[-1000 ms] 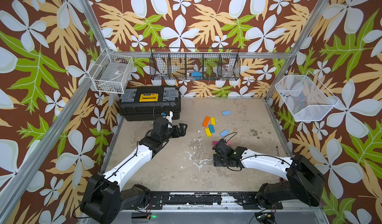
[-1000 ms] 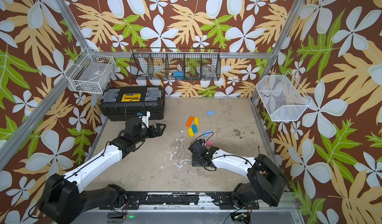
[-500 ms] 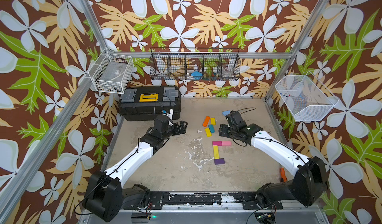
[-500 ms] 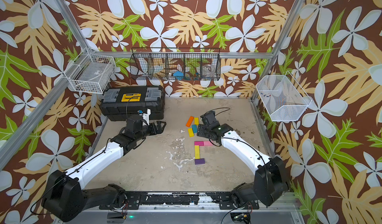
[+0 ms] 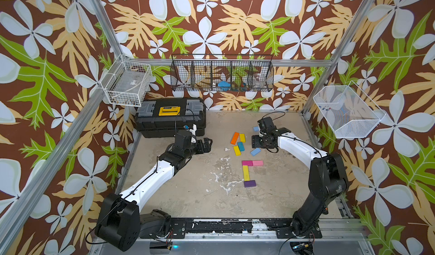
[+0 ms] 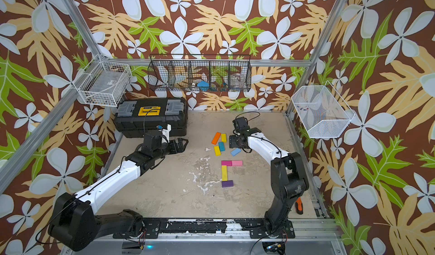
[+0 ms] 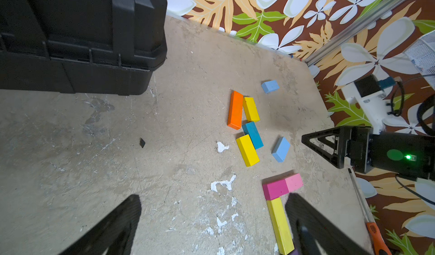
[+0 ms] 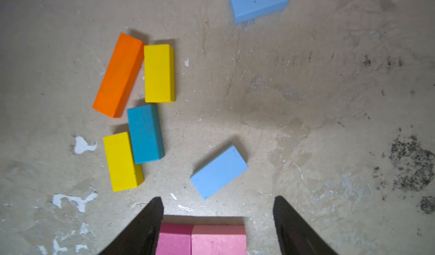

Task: Assemble the letter c with building blocks
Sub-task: Pick up the building block from the center of the board.

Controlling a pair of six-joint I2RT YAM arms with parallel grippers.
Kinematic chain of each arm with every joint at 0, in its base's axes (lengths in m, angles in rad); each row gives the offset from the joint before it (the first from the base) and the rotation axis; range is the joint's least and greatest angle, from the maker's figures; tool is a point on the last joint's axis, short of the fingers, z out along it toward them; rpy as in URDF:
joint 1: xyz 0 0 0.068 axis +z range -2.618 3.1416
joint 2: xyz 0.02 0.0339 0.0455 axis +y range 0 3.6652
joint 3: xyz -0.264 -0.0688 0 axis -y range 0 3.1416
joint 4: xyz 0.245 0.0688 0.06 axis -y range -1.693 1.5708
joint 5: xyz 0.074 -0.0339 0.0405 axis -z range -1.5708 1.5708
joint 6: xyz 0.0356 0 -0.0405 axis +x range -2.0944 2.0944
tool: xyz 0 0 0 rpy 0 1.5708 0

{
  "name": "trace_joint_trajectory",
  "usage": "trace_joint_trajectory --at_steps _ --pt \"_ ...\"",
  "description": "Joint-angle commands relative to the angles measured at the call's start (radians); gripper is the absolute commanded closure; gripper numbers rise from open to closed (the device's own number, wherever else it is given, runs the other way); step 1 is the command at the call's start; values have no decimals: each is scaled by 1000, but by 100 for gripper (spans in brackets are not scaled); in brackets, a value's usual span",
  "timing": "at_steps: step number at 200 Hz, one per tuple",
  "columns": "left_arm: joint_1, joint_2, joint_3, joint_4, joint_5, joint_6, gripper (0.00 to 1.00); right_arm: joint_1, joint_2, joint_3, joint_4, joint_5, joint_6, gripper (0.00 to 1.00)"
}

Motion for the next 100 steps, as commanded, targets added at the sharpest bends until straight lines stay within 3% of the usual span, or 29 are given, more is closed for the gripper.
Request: trace_joint_trajectory --at_steps 1,100 --pt "2 6 -1 13 21 5 0 0 8 -24 0 24 -73 24" --pt "2 23 -6 44 45 -15 0 6 94 -39 38 9 -90 24"
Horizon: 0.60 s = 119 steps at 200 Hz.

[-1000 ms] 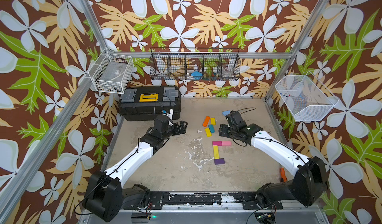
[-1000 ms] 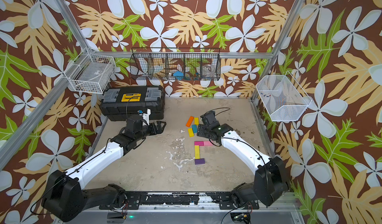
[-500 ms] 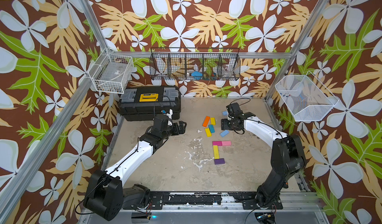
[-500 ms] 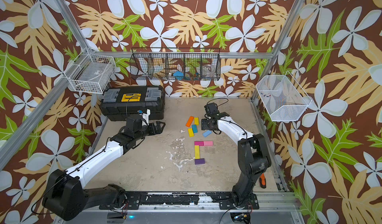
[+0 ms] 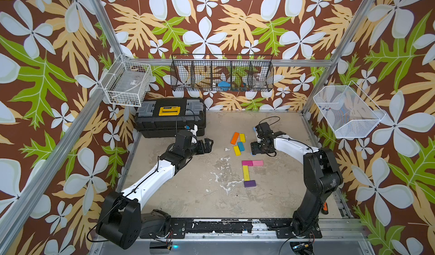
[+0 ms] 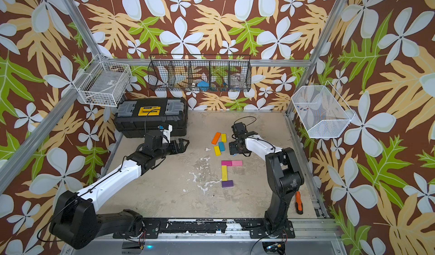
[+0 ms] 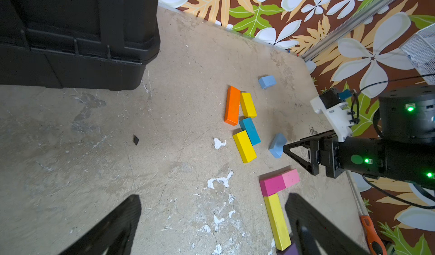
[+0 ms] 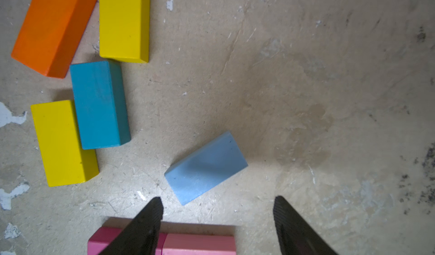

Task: Assemble the letter c with building blocks
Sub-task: Pick up the building block from the center of the board.

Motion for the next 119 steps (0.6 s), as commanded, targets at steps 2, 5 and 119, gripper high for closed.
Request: trace_joint_trajectory --at_steps 2,5,119 --pt "2 6 -3 26 17 -9 0 3 25 10 8 10 -17 24" --pt "2 8 -3 26 17 -10 0 3 28 12 7 12 -17 24" --pt "2 46 2 44 29 -11 0 9 159 78 -8 90 -20 24"
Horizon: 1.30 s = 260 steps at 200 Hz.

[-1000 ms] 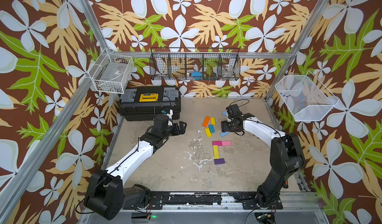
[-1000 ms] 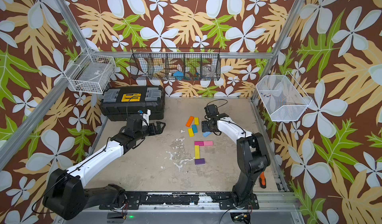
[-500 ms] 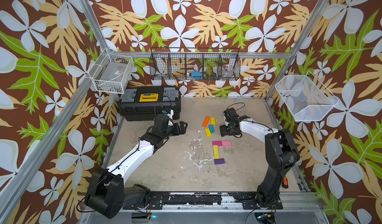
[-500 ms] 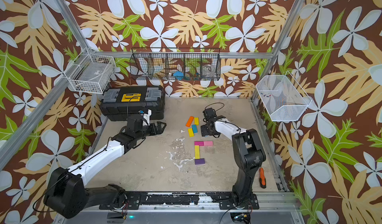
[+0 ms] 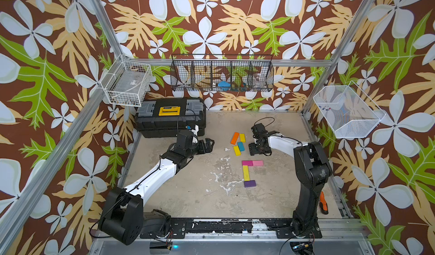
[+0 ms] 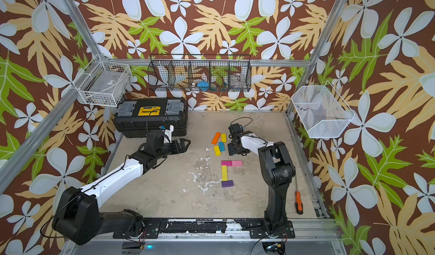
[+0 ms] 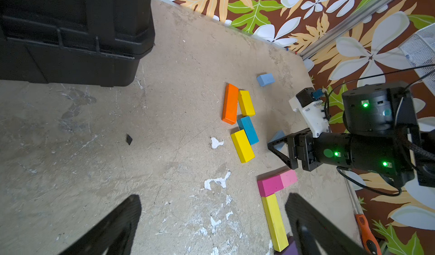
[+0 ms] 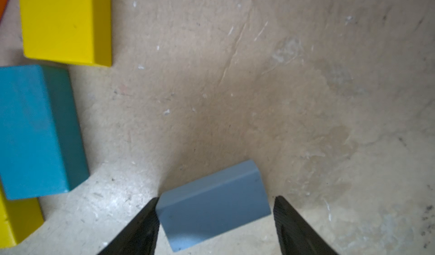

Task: Assemble the letter c with building blocks
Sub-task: Pick up the building block from the center of the board, then place the building block at the center of the board.

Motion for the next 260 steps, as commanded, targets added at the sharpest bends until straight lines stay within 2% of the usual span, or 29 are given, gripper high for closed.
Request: trace_joint_trajectory --at_steps 1,40,95,146,226,260 --pt "2 6 2 18 8 3 0 0 21 5 -15 26 1 24" --pt "2 11 2 23 8 4 0 1 32 13 -13 6 6 27" --pt "2 5 0 23 11 -2 0 0 -11 -10 -10 -27 21 46" --pt "2 -9 -1 22 20 -13 0 1 -55 -7 -14 -47 44 49" --pt "2 -33 -7 18 20 -21 0 0 -31 -27 -2 -11 67 43" --pt "2 -32 -7 18 20 -20 0 1 -32 -44 4 -16 76 32"
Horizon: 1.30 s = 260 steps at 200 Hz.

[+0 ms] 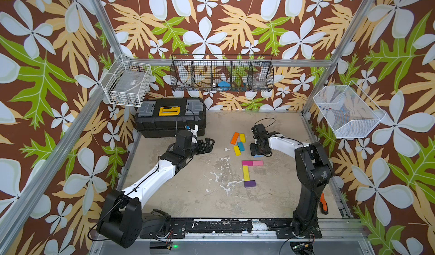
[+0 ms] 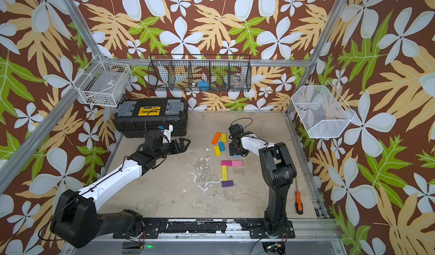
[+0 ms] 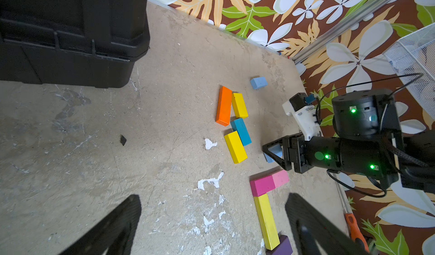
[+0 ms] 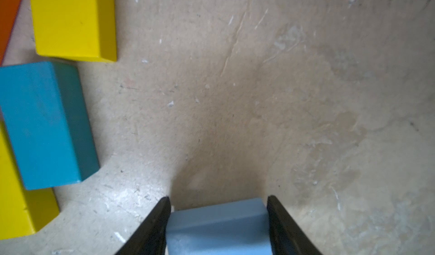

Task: Assemble the letter c with building blocks
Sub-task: Place the building block at the center of the board, then pick up the building block from the center of the board.

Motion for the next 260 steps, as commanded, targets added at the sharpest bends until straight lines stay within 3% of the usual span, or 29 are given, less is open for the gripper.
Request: trace_joint_trajectory --at_steps 1,51,106,164,260 --pt "2 -2 -1 14 5 4 0 -1 -2 -12 -2 12 19 32" --pt "1 1 -5 20 7 0 0 -1 -51 -66 18 1 31 28" --pt "2 -9 -18 24 9 -4 0 -1 -88 -100 33 -14 37 45" --pt "2 -14 -16 24 13 -12 0 -1 -238 -127 15 -30 74 48" --pt "2 -65 -29 1 28 -20 0 89 -603 -487 14 -78 193 48"
